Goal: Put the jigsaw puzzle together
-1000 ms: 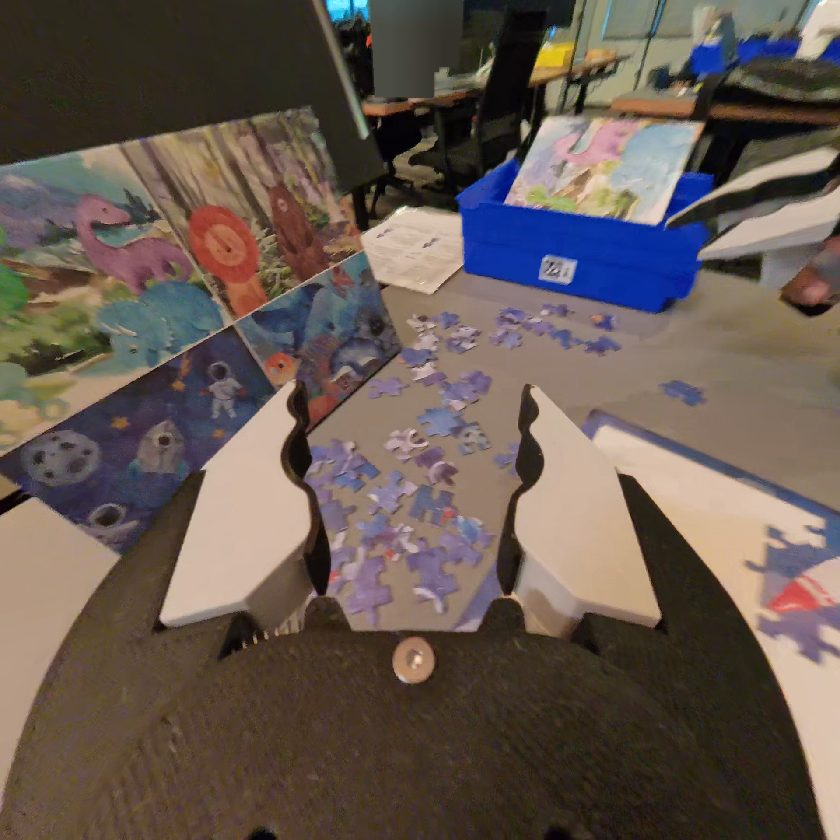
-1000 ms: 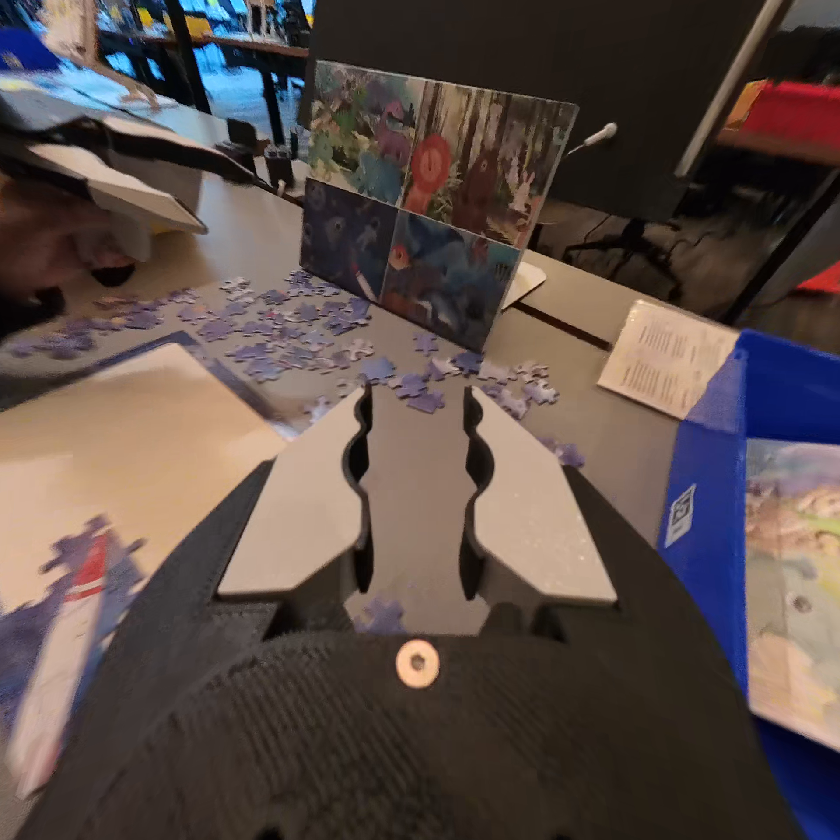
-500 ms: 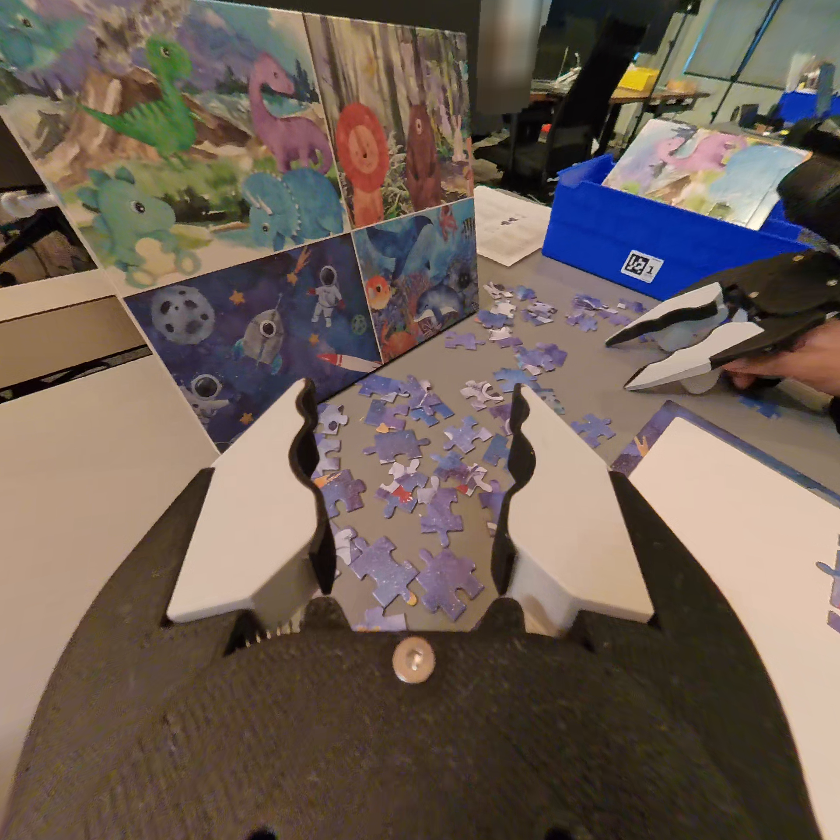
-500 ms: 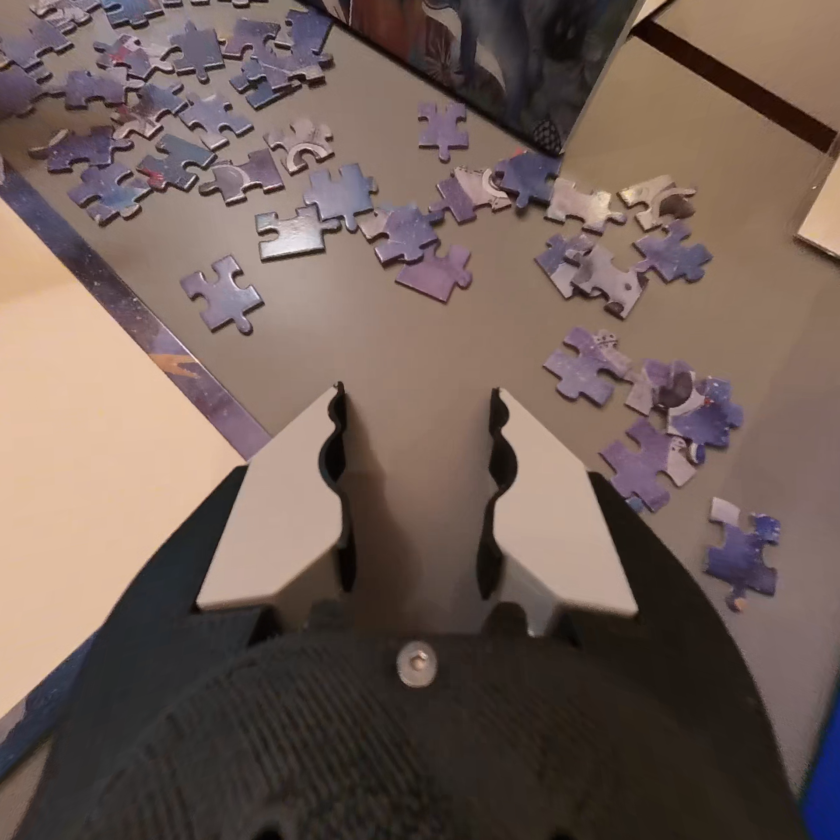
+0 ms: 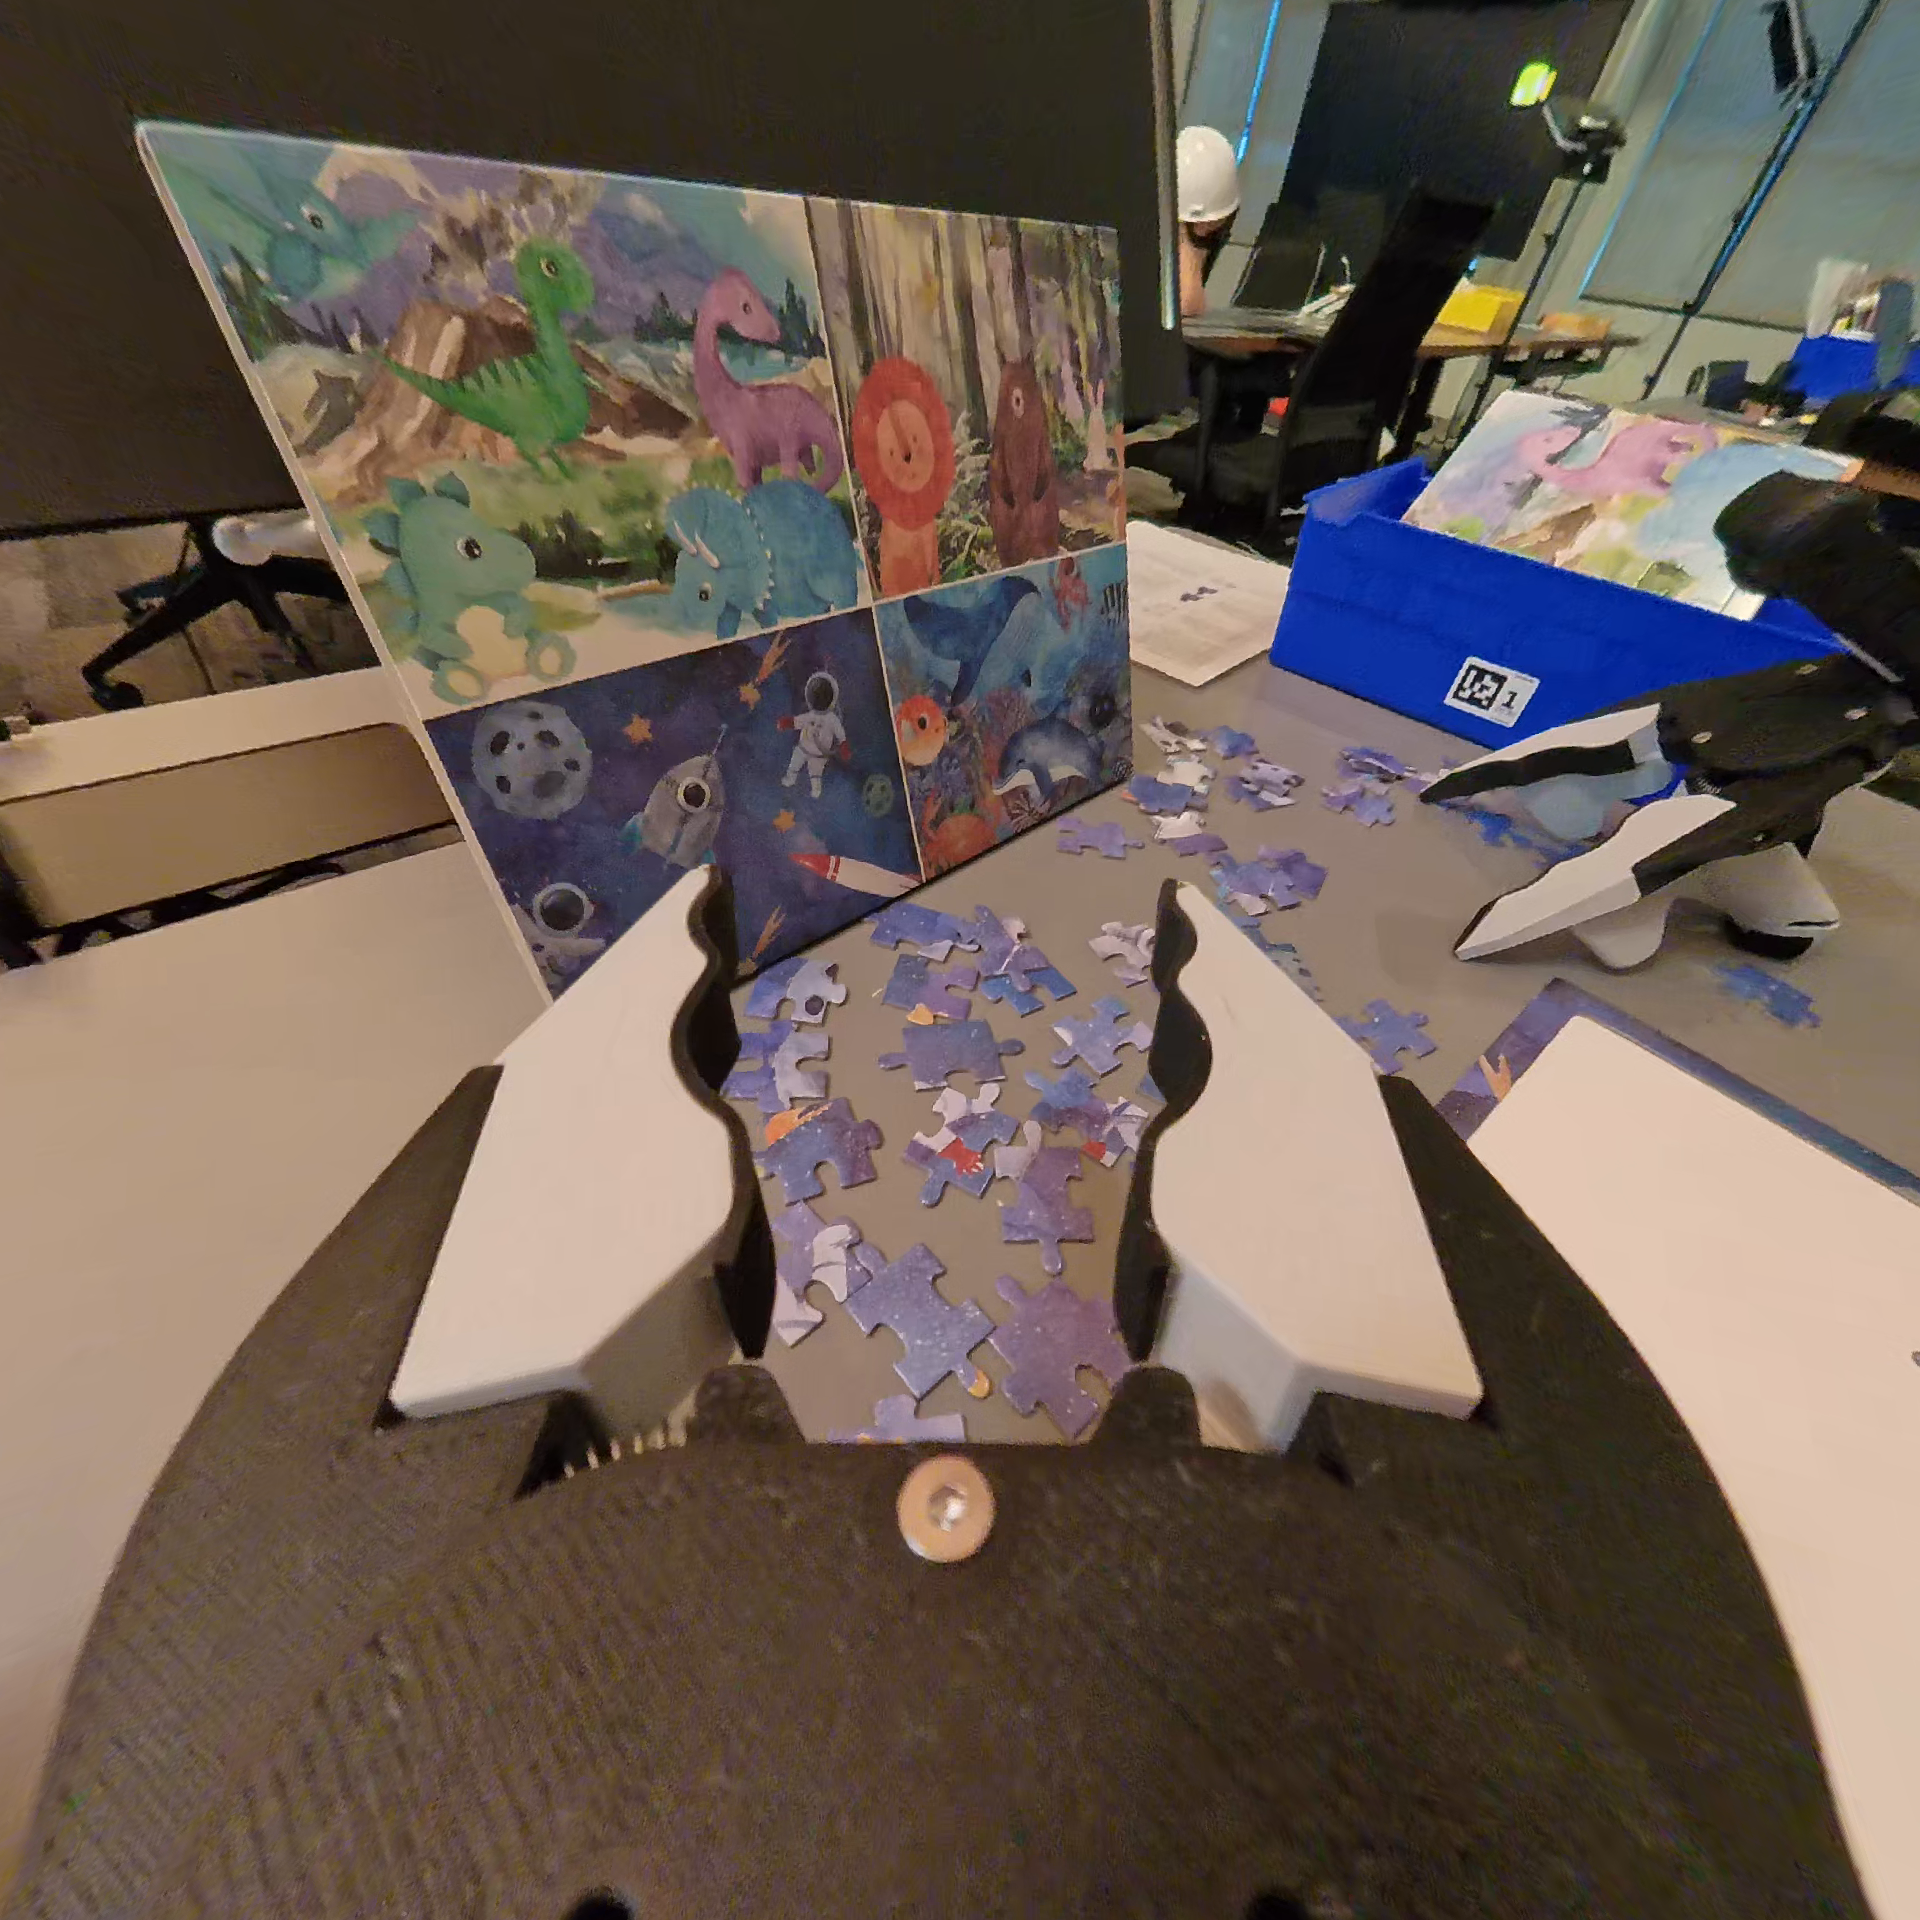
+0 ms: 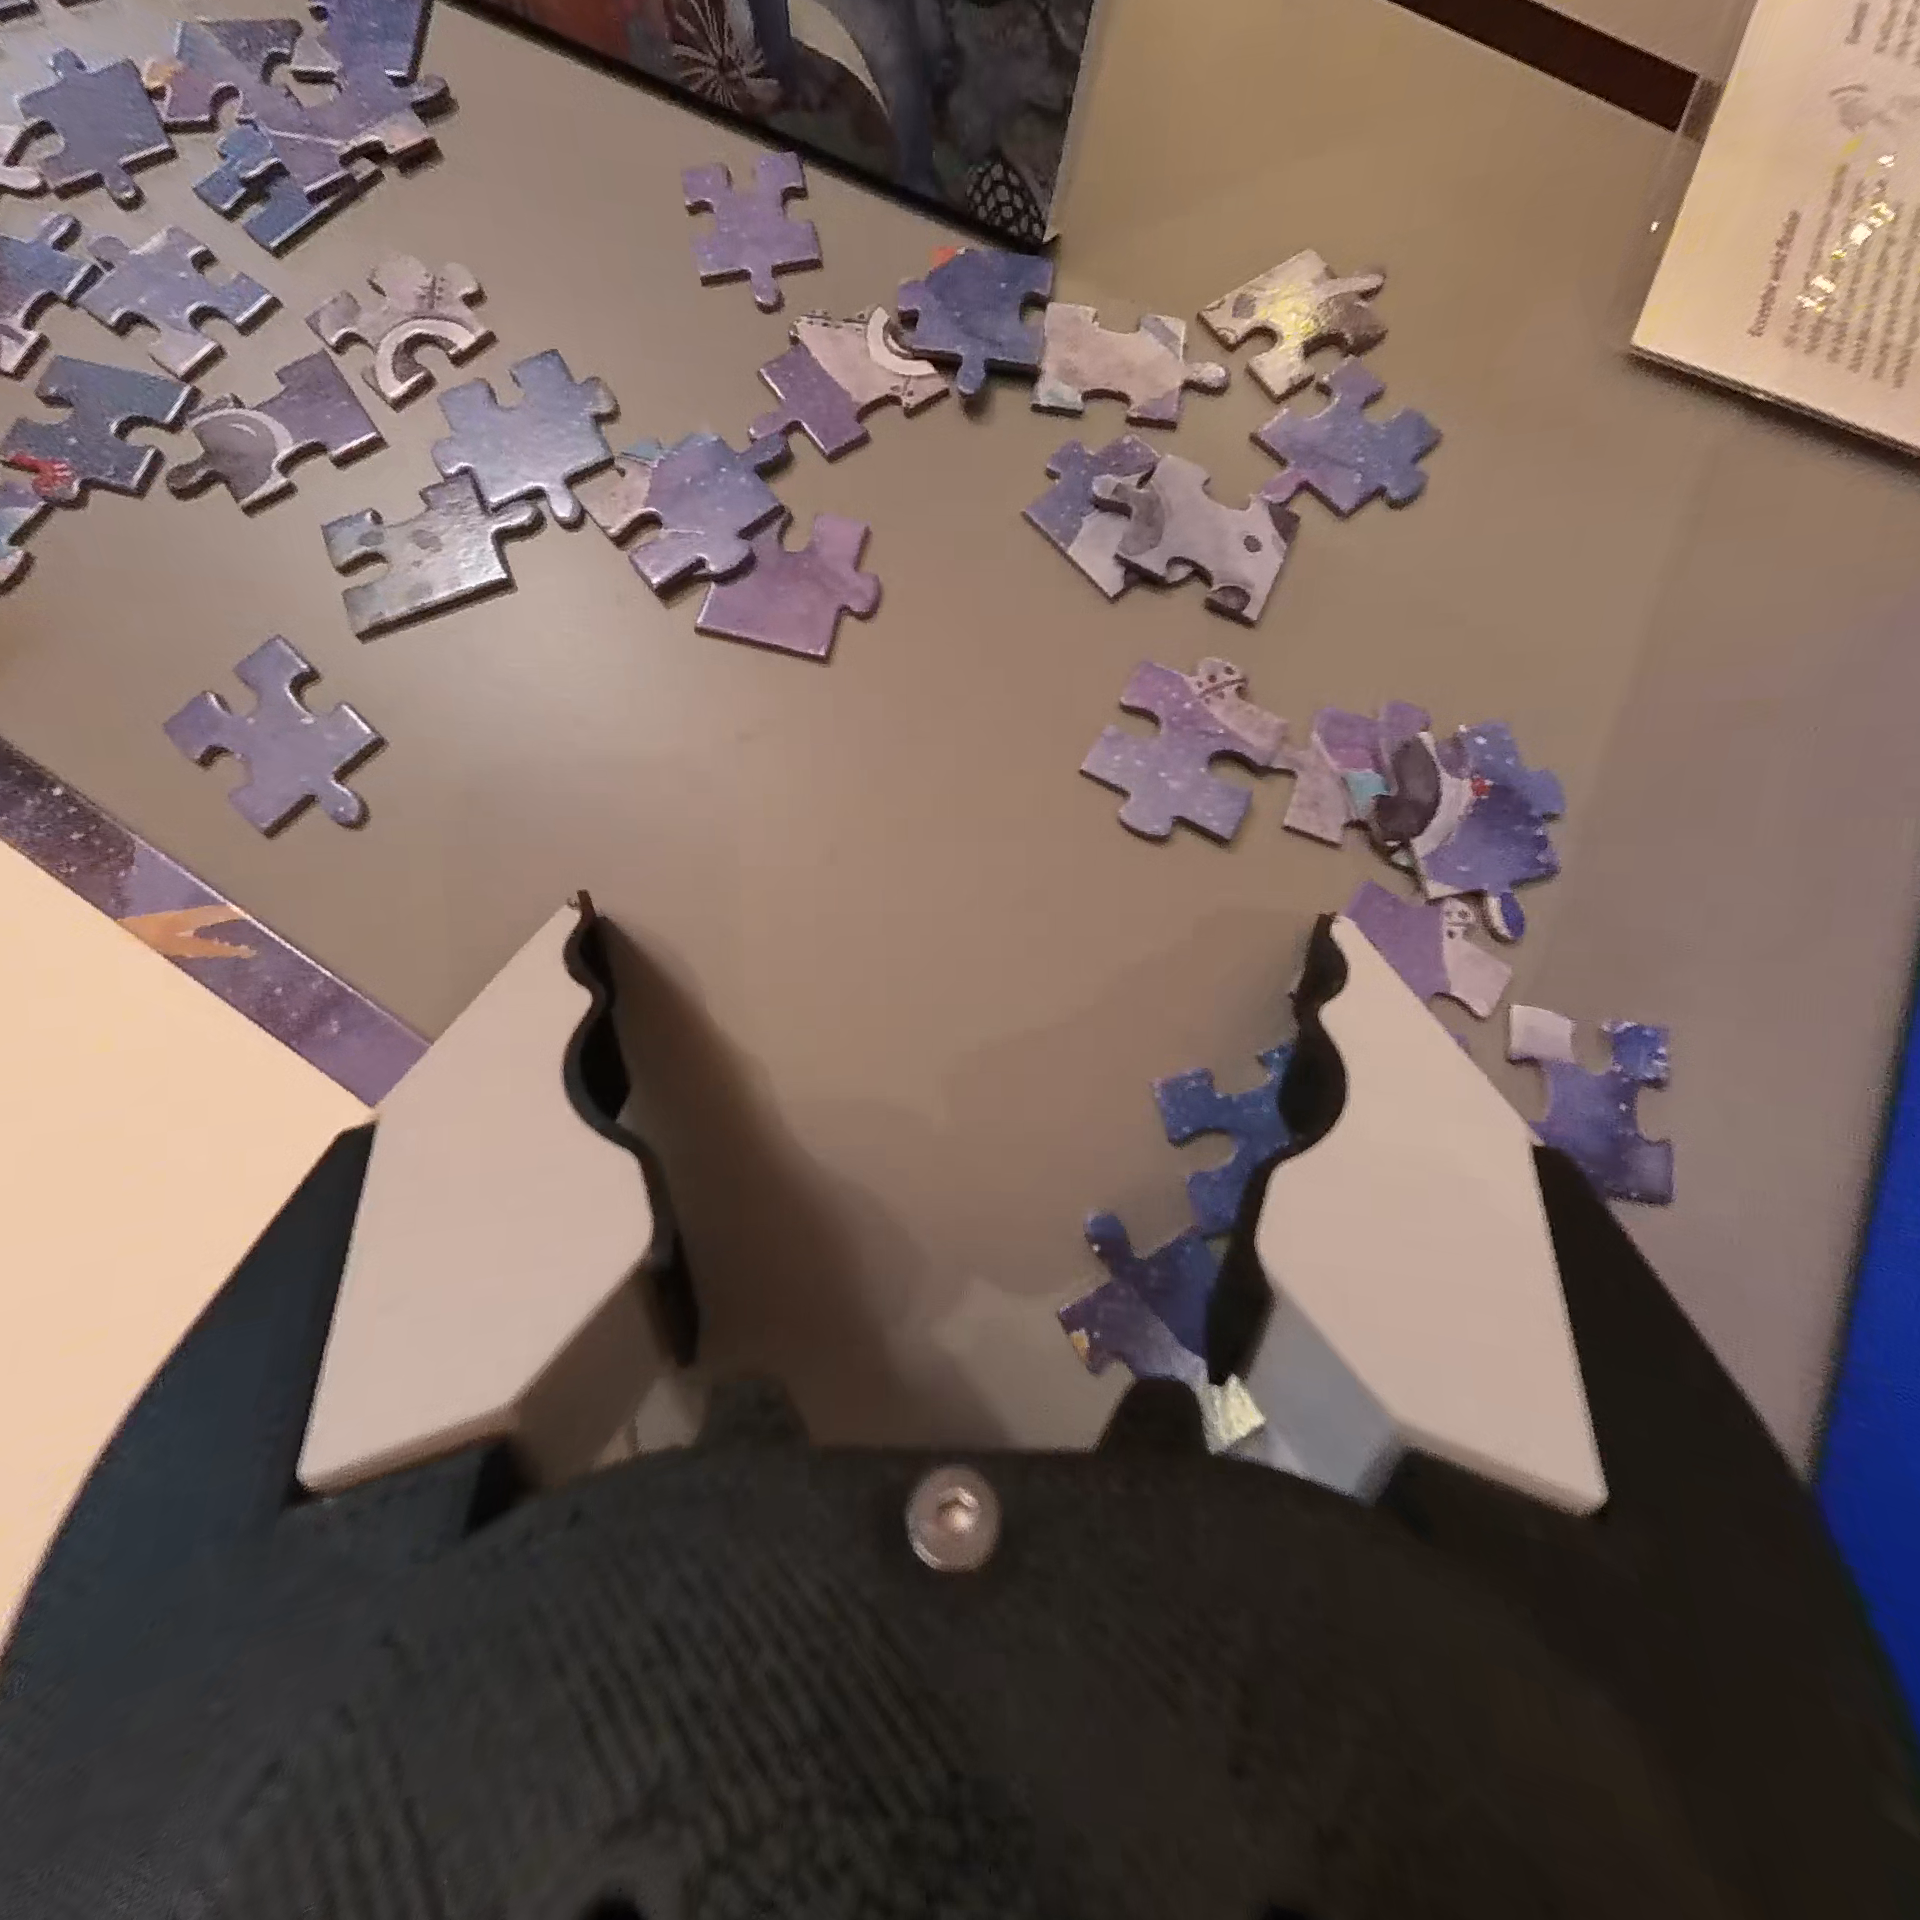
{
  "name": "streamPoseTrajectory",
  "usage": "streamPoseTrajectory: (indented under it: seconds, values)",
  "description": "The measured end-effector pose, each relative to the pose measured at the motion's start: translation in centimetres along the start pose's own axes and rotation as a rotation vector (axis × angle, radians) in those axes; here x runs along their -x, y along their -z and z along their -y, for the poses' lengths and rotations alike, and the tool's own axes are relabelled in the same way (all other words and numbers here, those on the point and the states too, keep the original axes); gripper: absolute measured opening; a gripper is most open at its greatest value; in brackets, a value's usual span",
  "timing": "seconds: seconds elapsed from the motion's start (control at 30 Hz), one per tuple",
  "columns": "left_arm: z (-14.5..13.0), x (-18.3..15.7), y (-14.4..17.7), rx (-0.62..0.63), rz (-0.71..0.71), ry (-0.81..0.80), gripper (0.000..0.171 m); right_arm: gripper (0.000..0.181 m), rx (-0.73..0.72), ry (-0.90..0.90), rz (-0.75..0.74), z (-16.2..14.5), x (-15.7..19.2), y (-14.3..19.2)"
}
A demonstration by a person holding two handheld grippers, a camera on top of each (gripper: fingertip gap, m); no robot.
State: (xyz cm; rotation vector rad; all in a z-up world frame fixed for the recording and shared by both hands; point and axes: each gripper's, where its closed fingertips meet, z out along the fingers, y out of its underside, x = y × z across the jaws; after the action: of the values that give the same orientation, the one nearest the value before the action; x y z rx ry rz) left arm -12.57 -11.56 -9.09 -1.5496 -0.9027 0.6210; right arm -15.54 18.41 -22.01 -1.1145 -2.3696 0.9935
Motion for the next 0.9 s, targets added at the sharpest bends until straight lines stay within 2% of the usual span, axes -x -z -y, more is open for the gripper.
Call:
streamPoseTrajectory:
  seconds: [0.27,0.43,0.57,0.9]
  values:
    - [-0.6,1.2,0.1,0.003,0.040,-0.023,0.077,0.129,0.000,0.000,0.000,0.0,0.0,0.0]
    - [0.8,0.7,0.7,-0.056,0.012,0.014,0.077,0.129,0.000,0.000,0.000,0.0,0.0,0.0]
    - [0.1,1.4,0.6,-0.020,0.051,-0.024,0.076,0.130,0.000,0.000,0.000,0.0,0.0,0.0]
    - [0.5,1.7,0.9,-0.039,0.052,-0.006,0.076,0.129,0.000,0.000,0.000,0.0,0.0,0.0]
